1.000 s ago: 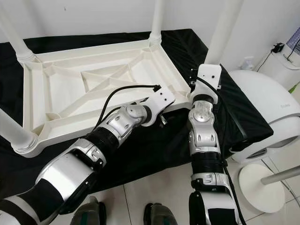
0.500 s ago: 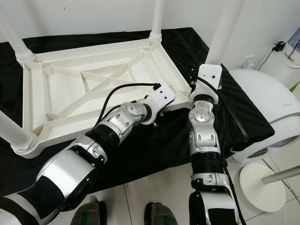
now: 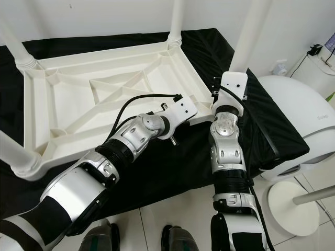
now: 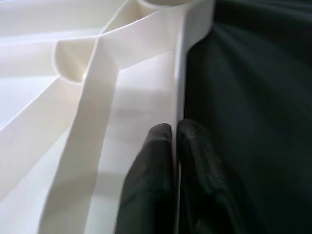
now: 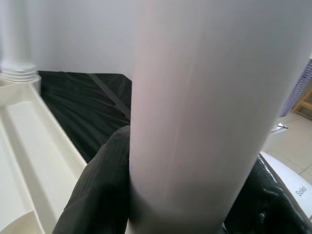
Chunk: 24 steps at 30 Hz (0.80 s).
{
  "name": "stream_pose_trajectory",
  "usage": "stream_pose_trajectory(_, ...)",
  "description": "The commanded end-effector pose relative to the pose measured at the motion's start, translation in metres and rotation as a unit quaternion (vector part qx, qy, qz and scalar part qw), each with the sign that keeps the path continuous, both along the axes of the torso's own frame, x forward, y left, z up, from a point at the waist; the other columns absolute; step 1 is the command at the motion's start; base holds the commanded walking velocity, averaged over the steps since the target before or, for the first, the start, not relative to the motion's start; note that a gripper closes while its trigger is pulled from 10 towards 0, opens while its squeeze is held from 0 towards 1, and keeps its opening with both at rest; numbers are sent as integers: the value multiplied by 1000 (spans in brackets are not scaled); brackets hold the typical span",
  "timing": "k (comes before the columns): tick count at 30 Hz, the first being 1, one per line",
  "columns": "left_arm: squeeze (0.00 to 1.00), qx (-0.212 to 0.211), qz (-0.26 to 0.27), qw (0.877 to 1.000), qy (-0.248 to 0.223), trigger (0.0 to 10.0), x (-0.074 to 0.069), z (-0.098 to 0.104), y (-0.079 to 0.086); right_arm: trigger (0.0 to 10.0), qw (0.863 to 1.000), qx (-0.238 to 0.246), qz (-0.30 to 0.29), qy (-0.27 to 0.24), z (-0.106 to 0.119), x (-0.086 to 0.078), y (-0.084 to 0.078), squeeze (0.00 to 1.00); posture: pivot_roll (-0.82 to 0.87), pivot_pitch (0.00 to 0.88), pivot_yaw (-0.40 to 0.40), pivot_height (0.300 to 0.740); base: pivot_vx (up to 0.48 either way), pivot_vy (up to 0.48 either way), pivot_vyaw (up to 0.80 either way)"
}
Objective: Building children table
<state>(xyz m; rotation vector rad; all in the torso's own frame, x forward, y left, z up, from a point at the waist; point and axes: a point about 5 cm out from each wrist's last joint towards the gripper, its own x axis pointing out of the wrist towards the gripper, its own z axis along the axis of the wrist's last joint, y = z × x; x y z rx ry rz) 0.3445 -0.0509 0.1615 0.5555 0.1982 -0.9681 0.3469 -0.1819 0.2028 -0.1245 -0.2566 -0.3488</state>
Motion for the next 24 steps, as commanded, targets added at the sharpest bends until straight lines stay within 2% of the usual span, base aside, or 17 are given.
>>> stream_pose_trajectory(1, 0, -1, 5, 1000, 6, 196, -4, -6, -3, 10000, 1000, 4, -5, -4, 1, -1, 0, 0, 6, 97, -31, 740, 0, 0, 0)
stream_pose_trajectory(2, 0, 3, -4, 1000, 1, 4275, -5, -5, -4, 10000, 1000, 3, -5, -3, 1, -1, 0, 0, 7, 96, -31, 740, 0, 0, 0)
stream_pose_trajectory(3, 0, 3, -4, 1000, 1, 4275, -5, -5, -4, 10000, 1000, 3, -5, -3, 1, -1, 0, 0, 7, 96, -31, 740, 0, 0, 0)
stream_pose_trajectory(4, 0, 10, -14, 1000, -1, 10000, -6, -4, -4, 10000, 1000, 3, -5, -3, 1, -1, 0, 0, 8, 95, -31, 740, 0, 0, 0)
stream_pose_trajectory(8, 0, 25, -66, 998, 1, 10000, -13, -5, 0, 10000, 1000, 4, -3, -3, 1, -1, 1, 0, 12, 91, -30, 740, 0, 0, 0)
stream_pose_trajectory(11, 0, 23, -105, 994, -4, 10000, -19, -4, 8, 10000, 1000, 4, -1, -4, 1, -1, 2, 0, 12, 88, -31, 740, 0, 0, 0)
stream_pose_trajectory(13, 0, 23, -105, 994, -4, 10000, -19, -4, 8, 10000, 1000, 4, -1, -4, 1, -1, 2, 0, 12, 88, -31, 740, 0, 0, 0)
stream_pose_trajectory(14, 0, 23, -139, 990, -14, 10000, -25, -5, 20, 10000, 1000, 4, 0, -4, 1, -1, 3, 0, 13, 87, -33, 740, 0, 0, 0)
stream_pose_trajectory(23, 0, 26, -201, 979, -15, 10000, -41, -6, 49, 10000, 1000, 3, 3, -4, 2, 0, 4, 0, 13, 88, -37, 740, 0, 0, 0)
stream_pose_trajectory(24, 0, 26, -208, 978, -14, 10000, -43, -6, 58, 10000, 1000, 3, 3, -5, 2, 0, 4, 0, 13, 90, -38, 740, 0, 0, 0)
